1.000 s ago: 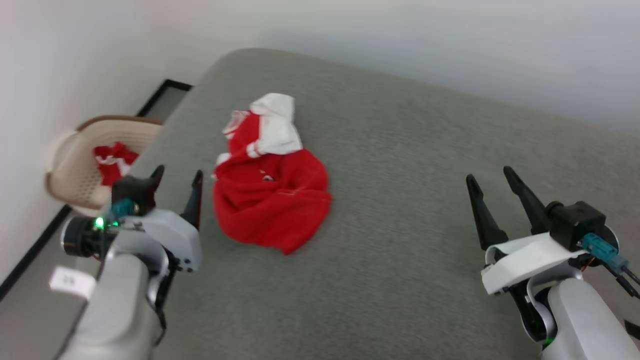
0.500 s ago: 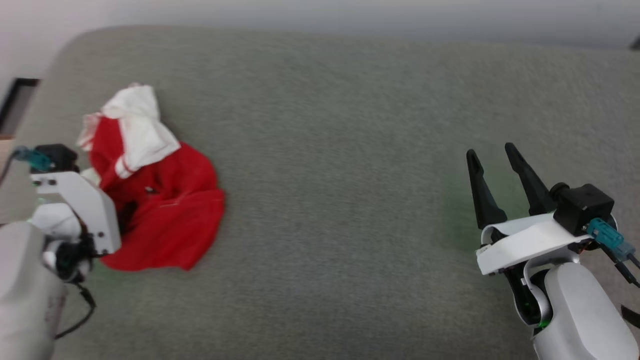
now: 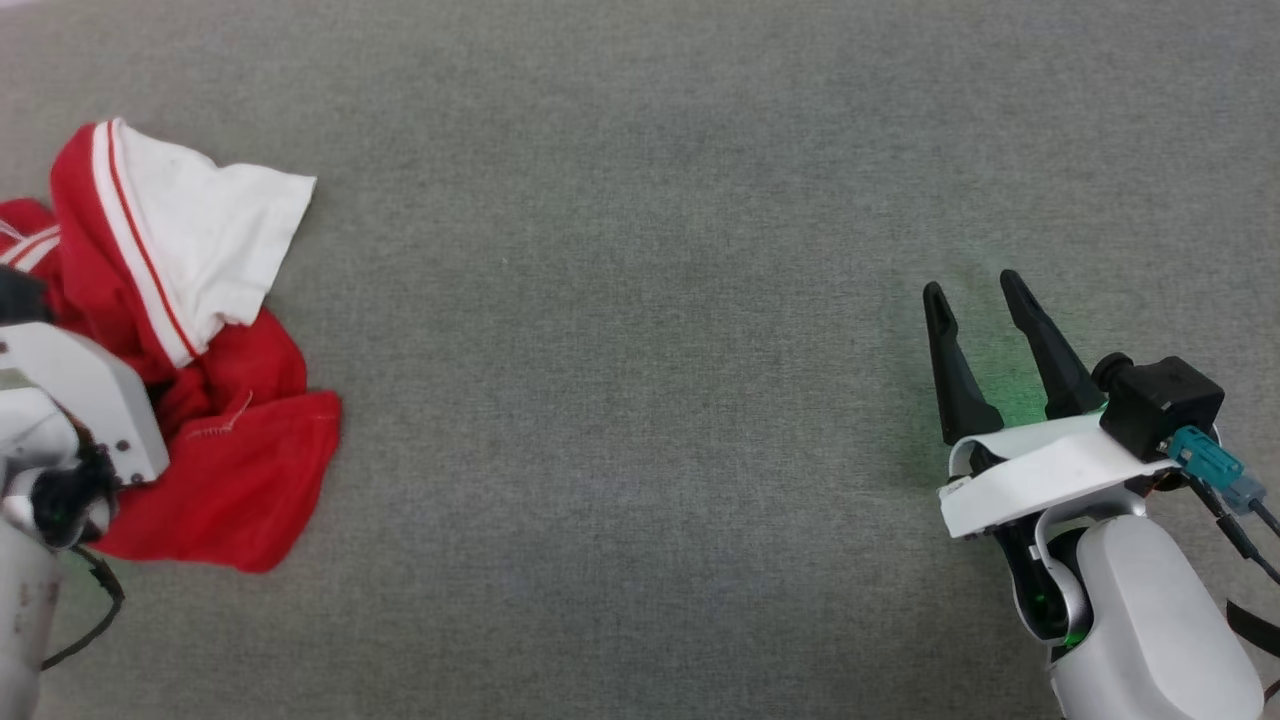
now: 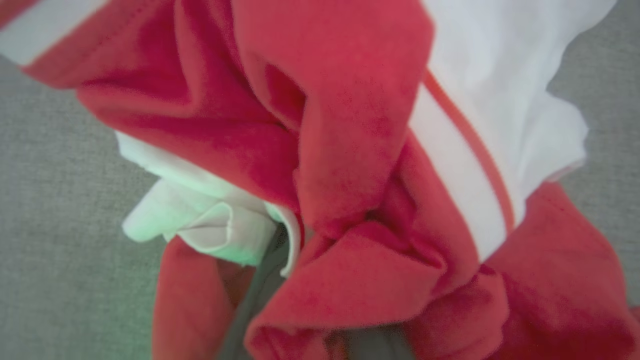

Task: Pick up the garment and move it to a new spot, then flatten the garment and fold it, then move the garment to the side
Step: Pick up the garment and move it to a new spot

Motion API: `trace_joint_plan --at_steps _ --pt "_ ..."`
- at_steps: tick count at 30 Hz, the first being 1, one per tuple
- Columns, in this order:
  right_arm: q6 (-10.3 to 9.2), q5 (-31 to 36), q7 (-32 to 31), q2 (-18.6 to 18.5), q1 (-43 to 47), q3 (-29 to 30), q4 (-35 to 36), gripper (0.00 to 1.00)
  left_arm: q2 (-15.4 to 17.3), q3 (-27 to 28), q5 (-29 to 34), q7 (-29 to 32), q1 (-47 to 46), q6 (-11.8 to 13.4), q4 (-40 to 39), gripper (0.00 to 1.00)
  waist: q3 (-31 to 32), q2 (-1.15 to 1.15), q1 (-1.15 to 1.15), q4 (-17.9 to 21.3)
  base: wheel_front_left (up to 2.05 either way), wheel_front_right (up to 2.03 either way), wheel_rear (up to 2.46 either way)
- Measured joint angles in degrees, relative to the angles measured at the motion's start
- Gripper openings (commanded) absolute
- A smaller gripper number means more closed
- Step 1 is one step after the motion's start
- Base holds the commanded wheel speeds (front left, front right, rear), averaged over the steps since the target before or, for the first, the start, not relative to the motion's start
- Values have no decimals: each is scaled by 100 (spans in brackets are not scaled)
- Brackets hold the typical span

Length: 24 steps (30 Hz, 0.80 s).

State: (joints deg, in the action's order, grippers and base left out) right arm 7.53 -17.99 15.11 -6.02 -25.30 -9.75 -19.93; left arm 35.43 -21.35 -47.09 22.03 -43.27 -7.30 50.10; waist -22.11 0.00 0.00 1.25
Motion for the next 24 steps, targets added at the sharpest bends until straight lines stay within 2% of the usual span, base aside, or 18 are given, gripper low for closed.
trace_joint_plan --at_steps 6,9,12,14,24 --pt "0 -64 0 98 132 45 -26 100 37 -465 242 -664 -52 22 -255 0 226 0 0 39 0 0 0" --pt "0 -100 0 126 171 101 -24 100 -190 -619 327 -1016 -186 -16 -541 0 419 0 0 28 0 0 0" --pt "0 -156 0 168 300 132 -22 100 -219 -684 375 -1181 -383 -20 -879 0 595 0 0 47 0 0 0" --pt "0 -181 0 207 359 153 2 100 -269 -781 417 -1199 -448 -16 -1154 0 679 0 0 100 0 0 0" --pt "0 -369 0 285 518 375 163 100 -1056 -1302 381 -686 -627 23 -2390 0 738 0 0 713 0 0 0"
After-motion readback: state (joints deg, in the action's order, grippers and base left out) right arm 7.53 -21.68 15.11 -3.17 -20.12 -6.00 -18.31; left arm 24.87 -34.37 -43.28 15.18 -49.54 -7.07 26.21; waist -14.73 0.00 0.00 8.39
